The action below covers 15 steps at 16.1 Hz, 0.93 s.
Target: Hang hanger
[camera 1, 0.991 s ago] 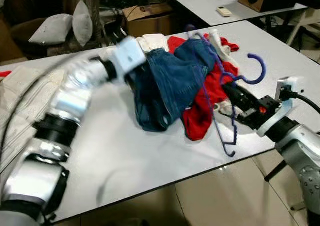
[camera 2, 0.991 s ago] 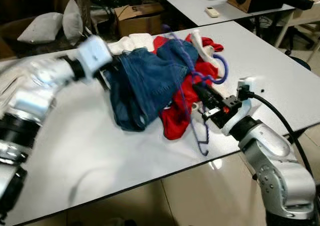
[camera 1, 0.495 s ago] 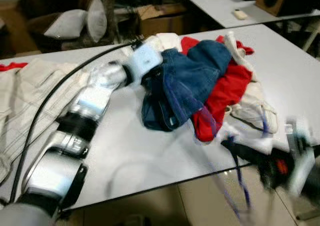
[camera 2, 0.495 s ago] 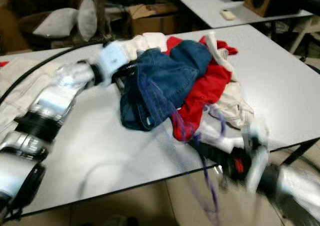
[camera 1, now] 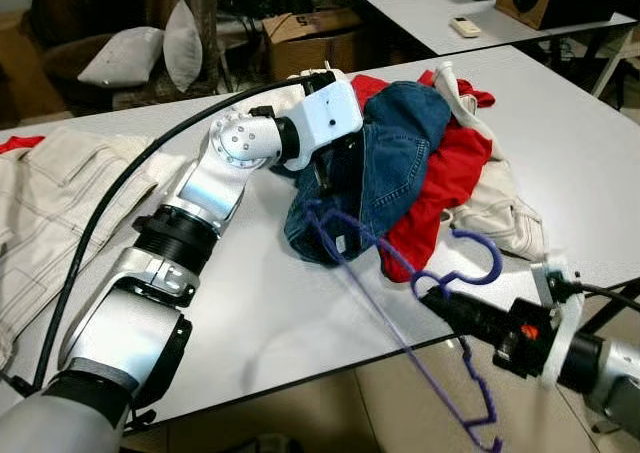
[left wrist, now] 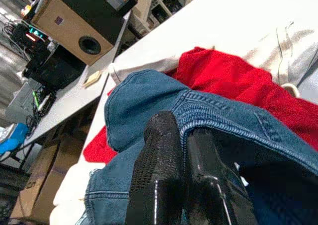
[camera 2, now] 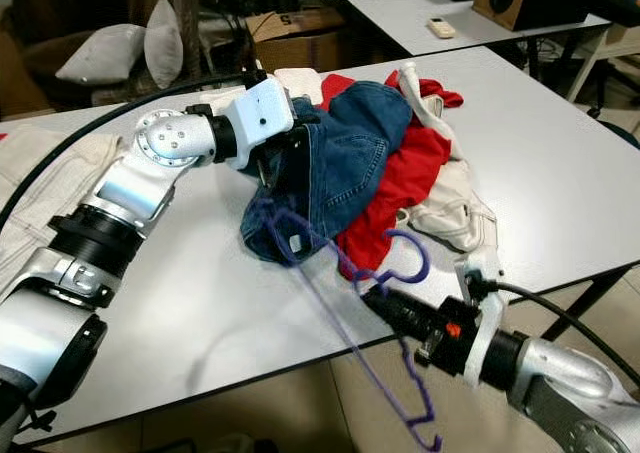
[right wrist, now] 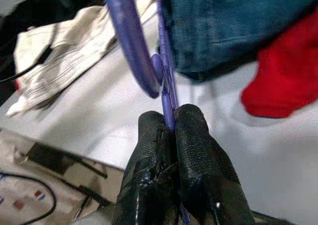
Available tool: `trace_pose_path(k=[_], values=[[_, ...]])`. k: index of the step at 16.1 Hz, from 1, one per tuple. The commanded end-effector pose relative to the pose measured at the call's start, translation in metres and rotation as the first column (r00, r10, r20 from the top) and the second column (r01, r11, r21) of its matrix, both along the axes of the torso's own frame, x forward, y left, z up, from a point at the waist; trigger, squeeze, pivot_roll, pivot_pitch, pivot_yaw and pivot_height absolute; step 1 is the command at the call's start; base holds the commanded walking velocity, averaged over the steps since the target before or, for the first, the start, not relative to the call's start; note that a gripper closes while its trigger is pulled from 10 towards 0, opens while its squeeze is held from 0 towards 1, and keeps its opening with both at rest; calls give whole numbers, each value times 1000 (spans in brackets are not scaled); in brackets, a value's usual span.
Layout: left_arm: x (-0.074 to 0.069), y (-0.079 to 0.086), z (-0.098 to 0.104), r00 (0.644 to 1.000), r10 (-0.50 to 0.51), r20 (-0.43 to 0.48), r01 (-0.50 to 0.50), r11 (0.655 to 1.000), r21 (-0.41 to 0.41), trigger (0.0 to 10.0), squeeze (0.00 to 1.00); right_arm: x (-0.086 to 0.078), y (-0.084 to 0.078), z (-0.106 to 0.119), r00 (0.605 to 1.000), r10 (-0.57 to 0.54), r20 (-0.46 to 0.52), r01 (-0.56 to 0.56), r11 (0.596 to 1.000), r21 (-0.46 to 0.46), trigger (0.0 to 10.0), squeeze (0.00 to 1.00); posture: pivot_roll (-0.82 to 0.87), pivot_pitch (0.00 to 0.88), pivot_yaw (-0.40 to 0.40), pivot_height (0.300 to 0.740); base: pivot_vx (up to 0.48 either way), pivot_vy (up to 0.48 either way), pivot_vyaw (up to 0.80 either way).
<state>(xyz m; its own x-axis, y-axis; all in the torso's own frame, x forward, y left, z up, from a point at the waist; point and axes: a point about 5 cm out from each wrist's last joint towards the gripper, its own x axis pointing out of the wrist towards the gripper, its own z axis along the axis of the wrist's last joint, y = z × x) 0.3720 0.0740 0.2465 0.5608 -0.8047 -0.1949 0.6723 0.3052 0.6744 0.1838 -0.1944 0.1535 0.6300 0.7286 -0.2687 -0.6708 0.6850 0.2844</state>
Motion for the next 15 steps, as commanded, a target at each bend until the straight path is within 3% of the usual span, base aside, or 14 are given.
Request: trace_pose_path(k=[1, 5, 10, 12, 15], values=[[-1, 5, 5, 999, 1, 38, -2, 1000, 30, 0, 0, 2, -4, 2, 999, -40, -7, 40, 999, 3, 10000, 0, -95, 0, 71, 740, 0, 0, 0], [2, 12, -1, 998, 37, 56, -40, 997, 66, 0, 0, -9, -6, 8, 999, -48, -2, 48, 999, 22, 10000, 0, -108, 0, 68, 740, 0, 0, 0], [6, 11, -1, 994, 68, 80, -72, 996, 49, 0, 0, -20, -8, 19, 999, -29, 28, 28, 999, 46, 10000, 0, -121, 0, 70, 740, 0, 0, 0], [6, 11, 0, 995, 61, 79, -65, 997, 46, 0, 0, -18, -12, 18, 998, -54, 27, 53, 998, 34, 10000, 0, -123, 0, 71, 740, 0, 0, 0], [-1, 4, -3, 998, -5, 63, 1, 999, 55, 0, 0, 1, -7, 10, 996, -89, 4, 89, 995, 36, 10000, 0, -128, 0, 76, 740, 0, 0, 0]])
